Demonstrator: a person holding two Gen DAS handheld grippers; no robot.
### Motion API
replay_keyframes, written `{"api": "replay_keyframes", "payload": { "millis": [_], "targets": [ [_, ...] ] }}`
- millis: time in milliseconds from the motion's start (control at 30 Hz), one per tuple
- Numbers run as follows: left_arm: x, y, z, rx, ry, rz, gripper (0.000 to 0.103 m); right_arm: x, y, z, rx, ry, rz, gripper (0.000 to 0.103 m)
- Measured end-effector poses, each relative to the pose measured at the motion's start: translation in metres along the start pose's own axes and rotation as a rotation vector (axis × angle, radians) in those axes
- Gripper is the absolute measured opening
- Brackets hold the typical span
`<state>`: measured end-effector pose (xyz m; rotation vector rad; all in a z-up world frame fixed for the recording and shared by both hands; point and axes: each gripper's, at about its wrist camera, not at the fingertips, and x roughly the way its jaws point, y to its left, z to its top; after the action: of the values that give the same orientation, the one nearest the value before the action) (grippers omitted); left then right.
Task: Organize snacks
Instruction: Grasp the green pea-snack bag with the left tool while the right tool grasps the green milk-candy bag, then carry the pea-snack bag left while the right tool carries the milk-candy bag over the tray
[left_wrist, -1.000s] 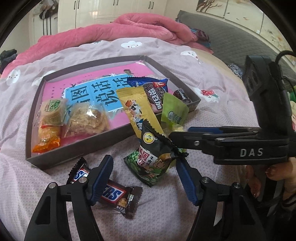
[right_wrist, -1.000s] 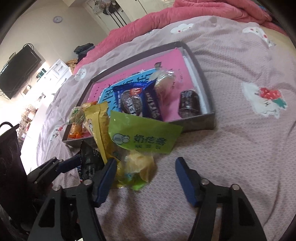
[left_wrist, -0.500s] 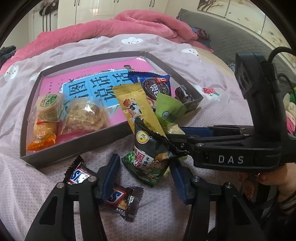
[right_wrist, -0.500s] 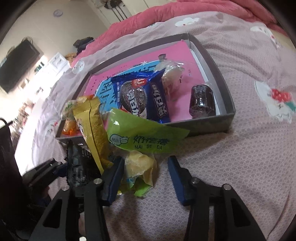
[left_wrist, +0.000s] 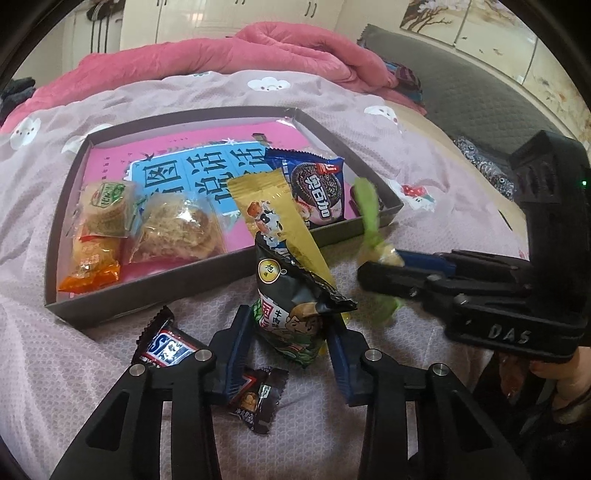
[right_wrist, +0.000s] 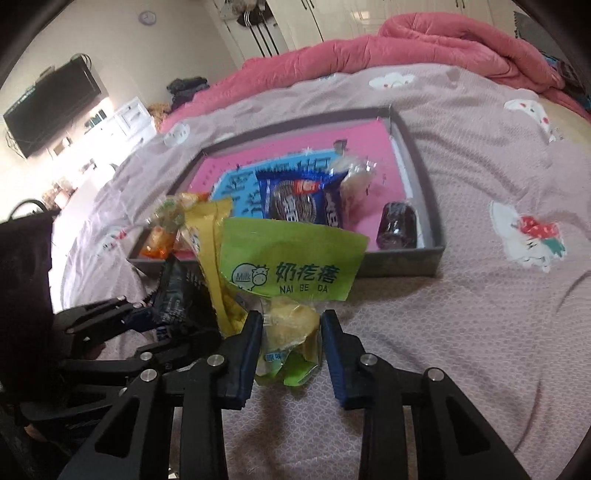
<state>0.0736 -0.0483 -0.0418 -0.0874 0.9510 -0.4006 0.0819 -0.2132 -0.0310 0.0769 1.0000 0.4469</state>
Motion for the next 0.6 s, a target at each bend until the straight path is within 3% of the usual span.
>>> {"api": "replay_keyframes", "payload": {
  "millis": [233, 600],
  "targets": [
    [-0.015, 0.006, 0.003, -0.035, -0.027, -0.009, 0.039, -0.018, 0.004, 0.003, -0.024, -0.068, 0.006, 0.033],
    [-0.042, 0.014, 0.011, -0.055, -0.112, 0.044, 0.039, -0.031, 0.005, 0.010, -0.032, -0.139, -0.010, 0.033]
  ]
}}
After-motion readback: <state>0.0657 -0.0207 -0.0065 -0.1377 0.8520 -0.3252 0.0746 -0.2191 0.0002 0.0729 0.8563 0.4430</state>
